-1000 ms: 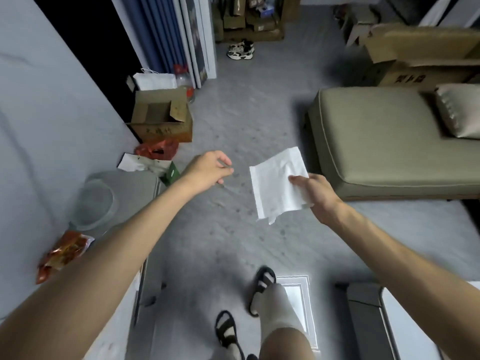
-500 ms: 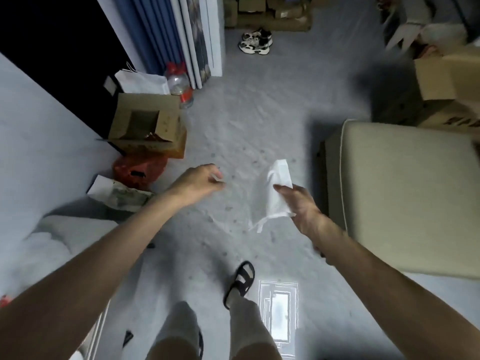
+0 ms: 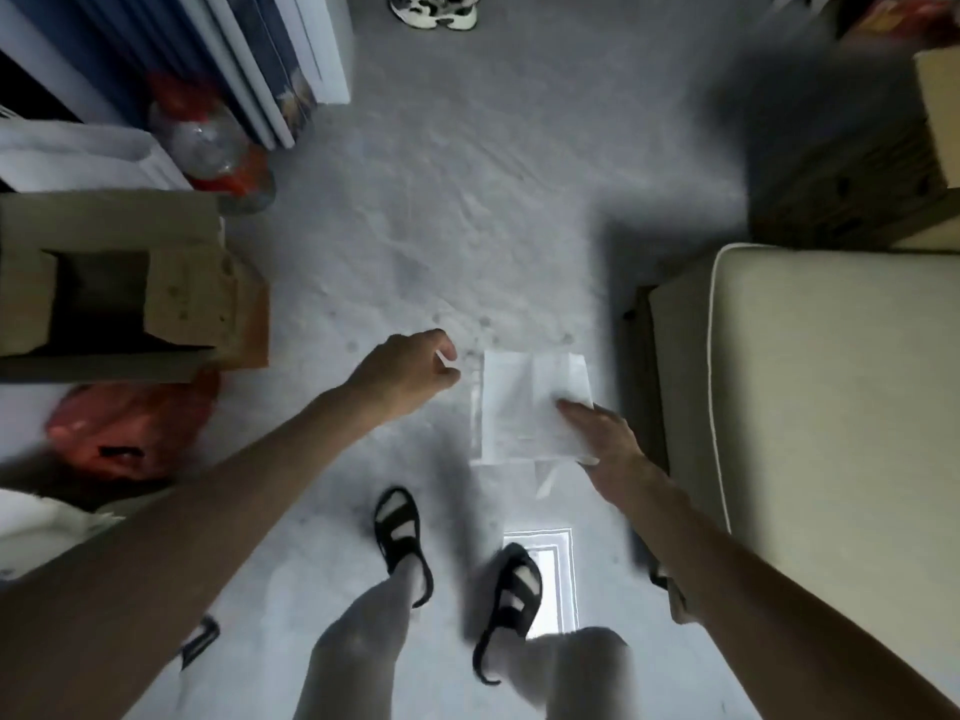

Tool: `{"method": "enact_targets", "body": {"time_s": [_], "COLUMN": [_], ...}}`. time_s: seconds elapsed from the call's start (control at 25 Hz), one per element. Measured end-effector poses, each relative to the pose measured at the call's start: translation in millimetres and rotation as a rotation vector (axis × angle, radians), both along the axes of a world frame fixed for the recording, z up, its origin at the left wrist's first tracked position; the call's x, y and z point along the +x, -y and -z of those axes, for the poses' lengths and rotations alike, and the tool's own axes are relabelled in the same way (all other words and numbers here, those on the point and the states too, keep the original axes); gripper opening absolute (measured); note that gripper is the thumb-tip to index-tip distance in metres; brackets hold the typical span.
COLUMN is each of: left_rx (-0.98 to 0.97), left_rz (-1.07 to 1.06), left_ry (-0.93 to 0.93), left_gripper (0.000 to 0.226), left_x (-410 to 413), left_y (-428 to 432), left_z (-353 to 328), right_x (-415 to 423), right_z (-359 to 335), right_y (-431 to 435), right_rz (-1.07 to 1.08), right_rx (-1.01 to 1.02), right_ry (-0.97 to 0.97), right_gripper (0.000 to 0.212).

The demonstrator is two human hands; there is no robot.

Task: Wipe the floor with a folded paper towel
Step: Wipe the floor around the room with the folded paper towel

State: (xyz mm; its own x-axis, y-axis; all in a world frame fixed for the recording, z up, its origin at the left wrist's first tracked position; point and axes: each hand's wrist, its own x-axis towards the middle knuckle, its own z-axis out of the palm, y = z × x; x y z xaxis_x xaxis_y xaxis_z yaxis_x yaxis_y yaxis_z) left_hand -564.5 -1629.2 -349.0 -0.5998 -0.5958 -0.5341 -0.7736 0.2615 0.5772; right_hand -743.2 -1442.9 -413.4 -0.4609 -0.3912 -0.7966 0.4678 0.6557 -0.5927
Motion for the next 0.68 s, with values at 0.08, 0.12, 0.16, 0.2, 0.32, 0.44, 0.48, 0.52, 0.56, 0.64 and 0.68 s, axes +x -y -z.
{"method": "enact_targets", "body": {"time_s": [0.08, 0.12, 0.16, 0.2, 0.32, 0.44, 0.48, 0.52, 0.56, 0.64, 0.68], "left_rx": [0.059, 0.072, 0.080, 0.084, 0.062, 0.043, 0.043, 0.036, 0.016, -0.076, -0.135], "left_rz": [0.017, 0.018, 0.026, 0.038, 0.054, 0.089, 0.116, 0.147, 0.183, 0.270, 0.312], "left_ry": [0.030, 0.059, 0.096, 0.132, 0.211, 0.209, 0.207, 0.210, 0.218, 0.226, 0.213], "left_gripper": [0.025, 0.027, 0.030, 0.033, 0.041, 0.043, 0.043, 0.043, 0.043, 0.045, 0.046], "left_x": [-31.3, -43.2, -55.0, -65.6, -90.3, -133.0, -149.3, -164.5, -177.5, -196.2, -202.7], "left_y": [18.7, 24.0, 29.0, 33.4, 40.4, 32.4, 27.9, 23.9, 20.9, 18.9, 18.5], "left_z": [78.5, 120.3, 163.3, 207.5, 327.3, 439.2, 470.9, 500.2, 527.5, 575.8, 595.6], "right_x": [-24.6, -39.5, -57.0, -73.2, -135.8, -217.2, -238.5, -254.0, -264.2, -268.1, -265.0], "right_z": [63.7, 99.3, 137.5, 176.0, 273.6, 355.8, 385.2, 416.8, 449.5, 516.7, 547.9], "right_y": [35.1, 50.7, 61.6, 68.9, 89.7, 108.6, 110.3, 109.4, 106.0, 96.4, 89.6], "right_rz": [0.023, 0.039, 0.056, 0.094, 0.113, -0.214, -0.360, -0.480, -0.565, -0.738, -0.821], "right_rx": [0.049, 0.075, 0.106, 0.142, 0.272, 0.209, 0.172, 0.151, 0.151, 0.187, 0.228], "right_ry": [0.012, 0.016, -0.004, -0.036, -0.382, -1.013, -1.155, -1.256, -1.280, -1.107, -0.960], "right_gripper": [0.031, 0.032, 0.032, 0.031, 0.029, 0.023, 0.025, 0.028, 0.031, 0.039, 0.046]}}
